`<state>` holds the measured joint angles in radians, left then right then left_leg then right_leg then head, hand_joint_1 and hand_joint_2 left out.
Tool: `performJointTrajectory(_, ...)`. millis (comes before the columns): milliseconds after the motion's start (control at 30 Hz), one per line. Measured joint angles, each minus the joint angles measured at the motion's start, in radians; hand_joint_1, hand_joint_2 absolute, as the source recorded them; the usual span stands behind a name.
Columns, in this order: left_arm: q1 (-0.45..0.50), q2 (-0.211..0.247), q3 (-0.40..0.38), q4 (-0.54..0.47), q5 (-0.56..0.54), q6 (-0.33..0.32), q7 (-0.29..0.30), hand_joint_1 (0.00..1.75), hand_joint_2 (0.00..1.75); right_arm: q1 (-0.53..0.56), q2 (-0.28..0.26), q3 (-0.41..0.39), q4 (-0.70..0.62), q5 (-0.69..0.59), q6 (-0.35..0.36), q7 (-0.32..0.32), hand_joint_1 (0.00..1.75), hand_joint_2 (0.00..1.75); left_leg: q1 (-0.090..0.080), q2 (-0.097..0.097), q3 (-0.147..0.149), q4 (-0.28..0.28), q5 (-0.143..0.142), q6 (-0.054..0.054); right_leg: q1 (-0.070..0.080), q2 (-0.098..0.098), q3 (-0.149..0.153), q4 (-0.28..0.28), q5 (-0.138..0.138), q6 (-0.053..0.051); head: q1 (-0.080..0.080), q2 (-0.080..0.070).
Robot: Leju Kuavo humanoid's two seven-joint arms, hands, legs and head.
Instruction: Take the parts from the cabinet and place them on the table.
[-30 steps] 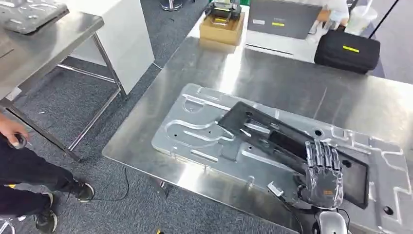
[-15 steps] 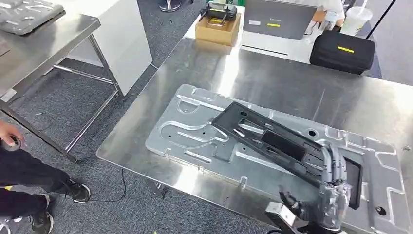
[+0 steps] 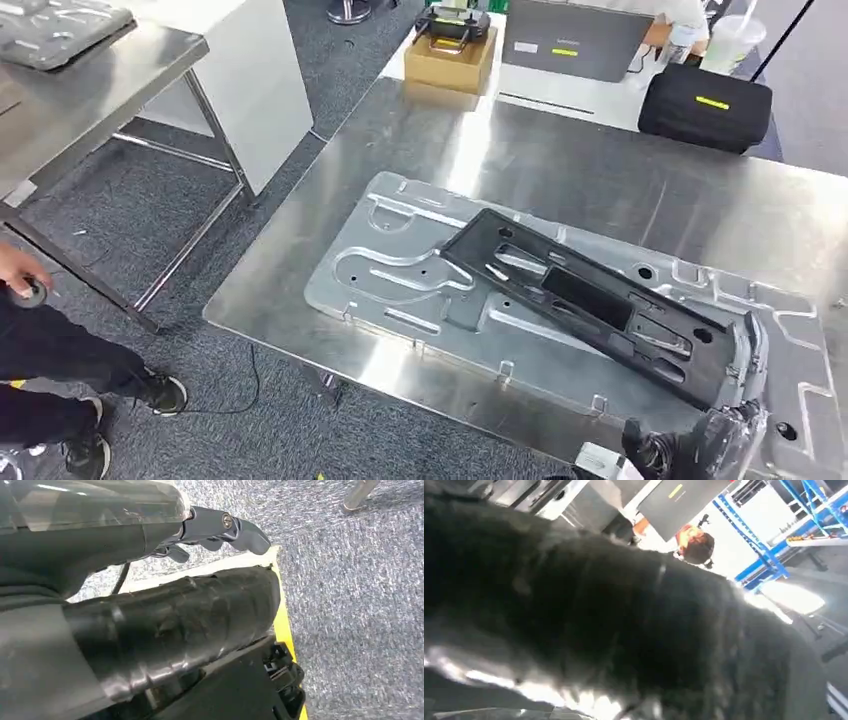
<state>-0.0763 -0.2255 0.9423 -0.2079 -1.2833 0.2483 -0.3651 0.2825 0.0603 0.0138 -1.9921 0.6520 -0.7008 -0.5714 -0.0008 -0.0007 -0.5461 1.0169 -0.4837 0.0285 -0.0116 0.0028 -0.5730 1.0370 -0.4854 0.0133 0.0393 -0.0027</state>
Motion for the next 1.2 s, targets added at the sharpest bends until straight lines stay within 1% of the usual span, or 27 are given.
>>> performJointTrajectory(67,-0.001,0.000,0.002,0.000,0.000,0.001,0.000,0.00,0.00,0.002,0.006,-0.005,-0.003,-0.014,0.000,-0.026,0.00,0.00,0.000,0.000,0.002,-0.003,0.001,-0.012,0.000,0.002,-0.001,-0.004,0.003,-0.012,0.000,0.000)
performJointTrajectory(100,-0.001,0.000,0.002,0.000,0.000,0.003,0.000,0.00,0.00,0.003,0.014,-0.007,-0.008,-0.021,0.000,-0.039,0.00,0.00,0.003,0.000,-0.003,0.004,-0.008,-0.018,-0.007,0.000,0.003,-0.011,0.008,-0.020,0.000,0.000)
performJointTrajectory(133,0.000,0.000,0.004,0.000,0.000,0.008,0.000,0.00,0.00,0.004,0.024,-0.008,-0.016,-0.032,0.000,-0.050,0.00,0.00,0.004,0.000,-0.011,0.033,-0.032,-0.023,-0.006,0.000,0.004,-0.012,0.009,-0.022,0.000,0.000)
performJointTrajectory(200,0.000,0.000,0.005,0.000,0.000,0.013,0.002,0.00,0.00,0.007,0.035,-0.008,-0.019,-0.047,0.000,-0.059,0.00,0.00,0.007,0.000,-0.069,0.162,-0.107,-0.029,-0.004,-0.003,0.003,-0.012,0.008,-0.030,-0.002,0.000)
performJointTrajectory(233,0.000,0.000,0.006,0.000,-0.001,0.015,0.007,0.00,0.00,0.011,0.042,-0.009,-0.019,-0.062,0.000,-0.064,0.00,0.00,0.008,0.000,-0.100,0.231,-0.134,-0.031,-0.003,-0.004,0.002,-0.012,0.008,-0.030,-0.002,0.000)
performJointTrajectory(267,0.001,0.000,0.006,0.000,-0.002,0.019,0.012,0.00,0.00,0.014,0.048,-0.009,-0.019,-0.079,0.000,-0.069,0.00,0.00,0.009,0.000,-0.118,0.270,-0.140,-0.032,-0.002,-0.004,0.002,-0.011,0.008,-0.031,-0.002,0.000)
performJointTrajectory(300,0.002,0.000,0.007,0.000,-0.005,0.023,0.018,0.00,0.00,0.017,0.054,-0.010,-0.020,-0.097,0.000,-0.073,0.00,0.00,0.009,0.000,-0.116,0.266,-0.124,-0.032,-0.001,-0.003,0.003,-0.011,0.007,-0.031,-0.002,0.000)
performJointTrajectory(333,0.003,0.000,0.007,0.000,-0.006,0.029,0.022,0.00,0.00,0.018,0.058,-0.011,-0.022,-0.113,0.000,-0.079,0.00,0.00,0.009,0.000,-0.095,0.223,-0.090,-0.030,-0.001,-0.002,0.004,-0.011,0.007,-0.031,-0.002,0.000)
performJointTrajectory(400,0.001,0.000,0.008,0.000,-0.007,0.034,0.027,0.00,0.00,0.020,0.063,-0.012,-0.030,-0.137,0.000,-0.094,0.00,0.00,0.009,0.000,-0.022,0.074,-0.009,-0.022,-0.001,-0.001,0.008,-0.011,0.007,-0.030,-0.002,0.000)
performJointTrajectory(433,0.001,0.000,0.008,0.000,-0.008,0.036,0.029,0.00,0.00,0.020,0.066,-0.012,-0.035,-0.148,0.001,-0.101,0.00,0.00,0.008,0.000,0.002,0.015,-0.005,-0.017,0.000,-0.001,0.009,-0.010,0.006,-0.028,-0.002,0.000)
performJointTrajectory(467,0.000,0.000,0.008,0.000,-0.008,0.038,0.030,0.00,0.00,0.021,0.067,-0.012,-0.037,-0.157,0.001,-0.104,0.00,0.00,0.004,0.000,0.011,-0.008,-0.008,-0.017,0.005,-0.001,0.005,-0.005,0.004,-0.021,-0.002,0.000)
performJointTrajectory(533,0.000,0.000,0.008,0.000,-0.010,0.041,0.031,0.00,0.00,0.025,0.067,-0.013,-0.043,-0.176,0.001,-0.111,0.00,0.00,0.000,-0.002,0.005,0.002,-0.006,-0.010,0.002,-0.002,0.001,-0.009,0.011,-0.009,-0.002,0.000)
performJointTrajectory(567,0.003,0.000,0.008,0.000,-0.010,0.043,0.031,0.00,0.00,0.028,0.068,-0.013,-0.048,-0.180,0.001,-0.113,0.00,0.00,0.000,-0.002,0.004,-0.002,-0.003,-0.003,0.001,-0.002,0.002,-0.011,0.013,-0.004,-0.001,0.000)
performJointTrajectory(600,0.003,0.000,0.008,0.000,-0.010,0.045,0.031,0.00,0.00,0.029,0.069,-0.013,-0.052,-0.186,0.001,-0.116,0.00,0.00,0.010,0.000,0.008,-0.014,0.007,0.009,0.002,-0.002,-0.001,-0.004,0.005,0.003,-0.002,0.000)
performJointTrajectory(667,0.000,0.000,0.008,0.000,-0.010,0.048,0.030,0.00,0.00,0.030,0.069,-0.013,-0.053,-0.192,0.001,-0.117,0.00,0.00,0.008,0.002,0.005,-0.016,0.011,0.020,-0.001,-0.002,-0.028,0.065,-0.050,0.009,0.000,0.000)
performJointTrajectory(733,0.000,0.000,0.008,0.000,-0.010,0.048,0.030,0.00,0.00,0.034,0.069,-0.013,-0.053,-0.196,0.002,-0.117,0.00,0.00,0.006,0.005,0.002,-0.015,0.012,0.022,-0.002,-0.002,-0.097,0.221,-0.128,0.013,0.000,0.000)
performJointTrajectory(767,0.001,0.000,0.008,0.000,-0.010,0.048,0.030,0.00,0.00,0.037,0.069,-0.013,-0.052,-0.201,0.002,-0.117,0.00,0.00,0.005,0.006,0.000,-0.013,0.012,0.022,-0.003,-0.002,-0.123,0.278,-0.143,0.015,0.000,0.000)
performJointTrajectory(800,0.001,0.000,0.008,0.000,-0.010,0.048,0.030,0.00,0.00,0.040,0.069,-0.014,-0.052,-0.206,0.002,-0.117,0.00,0.00,0.005,0.006,-0.001,-0.012,0.012,0.022,-0.003,-0.002,-0.123,0.283,-0.131,0.015,0.000,0.000)
performJointTrajectory(833,0.002,0.000,0.008,0.000,-0.010,0.048,0.030,0.00,0.00,0.041,0.069,-0.014,-0.052,-0.211,0.002,-0.119,0.00,0.00,0.005,0.006,-0.002,-0.009,0.012,0.022,-0.003,-0.002,-0.102,0.246,-0.101,0.014,0.000,0.000)
performJointTrajectory(900,0.001,0.000,0.008,0.000,-0.010,0.048,0.030,0.00,0.00,0.042,0.069,-0.015,-0.052,-0.218,0.003,-0.121,0.00,0.00,0.005,0.005,-0.001,-0.004,0.010,0.019,-0.004,-0.003,-0.016,0.084,-0.019,0.009,0.000,0.000)
performJointTrajectory(933,0.001,0.000,0.008,0.000,-0.010,0.048,0.030,0.00,0.00,0.042,0.069,-0.015,-0.052,-0.219,0.003,-0.122,0.00,0.00,0.005,0.004,-0.003,0.000,0.008,0.016,-0.003,-0.002,0.017,0.015,-0.007,0.005,0.000,0.000)
performJointTrajectory(967,0.000,0.000,0.008,0.000,-0.010,0.048,0.030,0.00,0.00,0.042,0.070,-0.014,-0.053,-0.219,0.003,-0.122,0.00,0.00,-0.004,0.003,-0.008,0.009,0.004,0.009,0.004,-0.002,0.021,-0.004,-0.015,0.001,0.000,0.000)
performJointTrajectory(1033,0.000,0.000,0.008,0.000,-0.010,0.049,0.030,0.00,0.00,0.048,0.071,-0.015,-0.053,-0.221,0.003,-0.123,0.00,0.00,-0.002,0.004,-0.010,0.005,0.008,0.000,0.006,0.000,0.015,0.001,-0.011,-0.006,-0.002,0.000)
performJointTrajectory(1100,0.000,0.000,0.008,0.000,-0.009,0.049,0.029,0.00,0.00,0.052,0.071,-0.014,-0.056,-0.228,0.003,-0.123,0.00,0.00,-0.003,0.003,-0.010,0.007,0.009,-0.011,-0.001,-0.001,0.014,-0.008,-0.003,-0.020,-0.002,0.000)
performJointTrajectory(1133,0.000,0.000,0.008,0.000,-0.009,0.049,0.028,0.00,0.00,0.052,0.071,-0.014,-0.058,-0.230,0.004,-0.123,0.00,0.00,0.002,0.002,-0.018,0.023,-0.009,-0.016,-0.003,-0.003,0.015,-0.011,0.001,-0.026,-0.002,0.000)
performJointTrajectory(1167,0.001,0.000,0.008,0.000,-0.008,0.049,0.027,0.00,0.00,0.053,0.072,-0.014,-0.061,-0.230,0.005,-0.123,0.00,0.00,0.002,0.002,-0.035,0.066,-0.047,-0.021,-0.003,-0.004,0.012,-0.011,0.003,-0.031,-0.003,0.000)
performJointTrajectory(1200,0.001,0.000,0.008,0.000,-0.008,0.049,0.027,0.00,0.00,0.054,0.072,-0.013,-0.061,-0.230,0.005,-0.123,0.00,0.00,0.005,0.002,-0.065,0.140,-0.094,-0.025,-0.002,-0.005,0.009,-0.011,0.005,-0.033,-0.003,0.000)
